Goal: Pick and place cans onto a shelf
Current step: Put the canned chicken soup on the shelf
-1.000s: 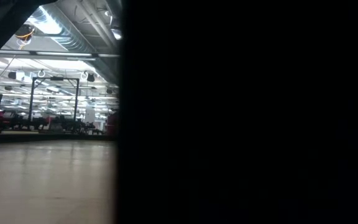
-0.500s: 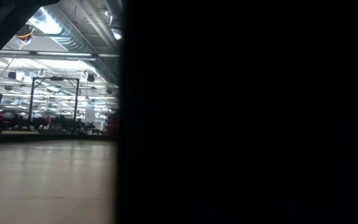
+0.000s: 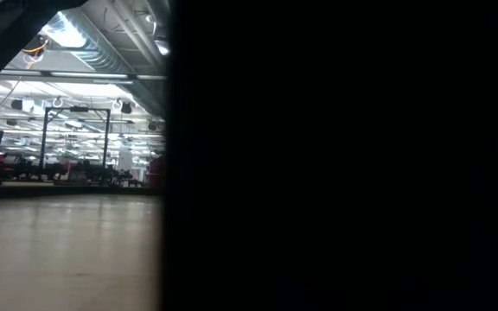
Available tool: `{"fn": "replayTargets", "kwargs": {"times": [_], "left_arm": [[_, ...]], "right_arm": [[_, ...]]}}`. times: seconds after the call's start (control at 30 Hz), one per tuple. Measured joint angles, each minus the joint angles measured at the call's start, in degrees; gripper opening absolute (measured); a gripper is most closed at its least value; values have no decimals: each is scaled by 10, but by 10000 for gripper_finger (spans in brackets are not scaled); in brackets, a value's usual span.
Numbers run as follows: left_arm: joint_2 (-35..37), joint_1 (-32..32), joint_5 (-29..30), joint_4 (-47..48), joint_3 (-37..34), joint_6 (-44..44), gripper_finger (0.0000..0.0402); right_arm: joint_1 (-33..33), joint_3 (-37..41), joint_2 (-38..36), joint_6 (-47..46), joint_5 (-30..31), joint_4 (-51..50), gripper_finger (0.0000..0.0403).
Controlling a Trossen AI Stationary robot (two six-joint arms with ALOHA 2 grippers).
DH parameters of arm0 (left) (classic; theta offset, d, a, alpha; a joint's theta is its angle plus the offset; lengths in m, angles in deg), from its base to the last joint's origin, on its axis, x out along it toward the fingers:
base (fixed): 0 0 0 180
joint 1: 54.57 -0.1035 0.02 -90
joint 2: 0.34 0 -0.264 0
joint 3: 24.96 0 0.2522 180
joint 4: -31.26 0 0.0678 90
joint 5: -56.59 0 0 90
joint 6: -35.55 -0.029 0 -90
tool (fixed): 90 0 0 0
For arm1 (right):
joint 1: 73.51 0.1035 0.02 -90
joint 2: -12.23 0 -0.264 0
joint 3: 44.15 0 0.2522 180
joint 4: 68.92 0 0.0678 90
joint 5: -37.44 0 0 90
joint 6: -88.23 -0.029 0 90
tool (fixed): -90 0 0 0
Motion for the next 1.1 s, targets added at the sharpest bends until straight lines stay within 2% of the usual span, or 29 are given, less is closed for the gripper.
{"fn": "replayTargets", "kwargs": {"times": [0.2,0.33,0.57,0.83,1.1], "left_arm": [[-6,0,-12,-19,0,-1,0],[-6,-2,-18,-18,0,-1,0],[-6,-2,-34,-46,0,-21,0],[-6,8,-34,-62,0,-45,0],[-6,6,-35,-63,0,-46,0]], "right_arm": [[3,5,0,-15,-2,8,99],[4,5,0,-26,-37,7,99],[4,5,0,-26,-40,1,99],[4,5,0,-13,29,-27,99],[4,5,2,-14,21,-26,99]]}}
